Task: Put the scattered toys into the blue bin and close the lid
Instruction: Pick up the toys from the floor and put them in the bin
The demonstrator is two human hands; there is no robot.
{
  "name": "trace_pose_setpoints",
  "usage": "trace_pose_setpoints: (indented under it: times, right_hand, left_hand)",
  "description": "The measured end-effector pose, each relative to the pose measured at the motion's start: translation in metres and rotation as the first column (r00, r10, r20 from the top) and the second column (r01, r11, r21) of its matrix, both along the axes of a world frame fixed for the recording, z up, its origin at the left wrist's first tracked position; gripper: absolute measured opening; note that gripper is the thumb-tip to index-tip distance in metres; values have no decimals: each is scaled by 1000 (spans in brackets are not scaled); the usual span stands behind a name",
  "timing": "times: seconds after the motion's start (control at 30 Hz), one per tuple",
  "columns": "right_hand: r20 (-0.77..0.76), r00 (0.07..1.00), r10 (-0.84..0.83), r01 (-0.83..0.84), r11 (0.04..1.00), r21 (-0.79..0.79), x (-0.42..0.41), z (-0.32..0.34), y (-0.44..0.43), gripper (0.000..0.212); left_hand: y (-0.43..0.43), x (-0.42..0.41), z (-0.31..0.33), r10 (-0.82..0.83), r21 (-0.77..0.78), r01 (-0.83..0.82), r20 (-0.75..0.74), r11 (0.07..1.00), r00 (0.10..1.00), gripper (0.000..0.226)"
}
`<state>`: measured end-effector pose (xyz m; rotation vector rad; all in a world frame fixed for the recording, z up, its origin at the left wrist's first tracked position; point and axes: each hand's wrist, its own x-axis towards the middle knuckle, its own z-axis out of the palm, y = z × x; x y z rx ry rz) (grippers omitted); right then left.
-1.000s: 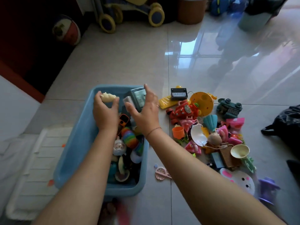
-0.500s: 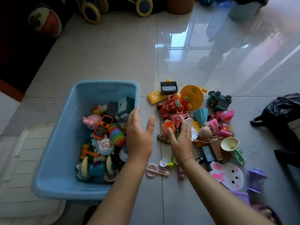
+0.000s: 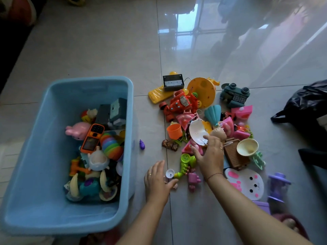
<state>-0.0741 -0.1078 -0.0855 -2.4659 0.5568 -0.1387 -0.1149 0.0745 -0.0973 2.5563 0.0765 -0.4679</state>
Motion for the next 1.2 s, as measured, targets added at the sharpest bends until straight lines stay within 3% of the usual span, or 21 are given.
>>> trace_pose_setpoints:
  times: [0.1,0.3,0.53,0.7,0.8,0.97,1.07,1.2]
  right_hand:
    - [-75,997,-31,28,999,-44,-12,-10,13,61]
    - [-193,976,-106,117,992,49,0,-29,37,94]
    - [-271,955,-123,135,990,27,18,-32,45,97]
    - [-129,989,-76,100,977,189,7,-17,33,98]
    - [-8,996,-89,88,965,249,-2,7,32,97]
    - [228,963,-144,45,919,392,14,80,52,93]
    - [336,942,-18,-140,887,439,28,129,84,95]
    - [386,909,159,-326,848,418,32,167,138,95]
  left_hand:
    - [0,-3,-14,-21,41,21,-2,999,1000,81]
    - [-4,-6,-32,-39,94,29,108,995,993,71]
    - [-2,-4,-40,-42,24,37,218,999,975,44]
    - [6,-4,-31,12,-92,13,266,996,964,21]
    - [0,-2,-4,108,-204,-42,324,978,940,19]
    - [-17,12,92,307,-398,-66,580,915,755,24]
    - [3,17,146,473,-471,-177,641,864,605,27]
    - [60,22,172,622,-520,-341,643,783,446,25]
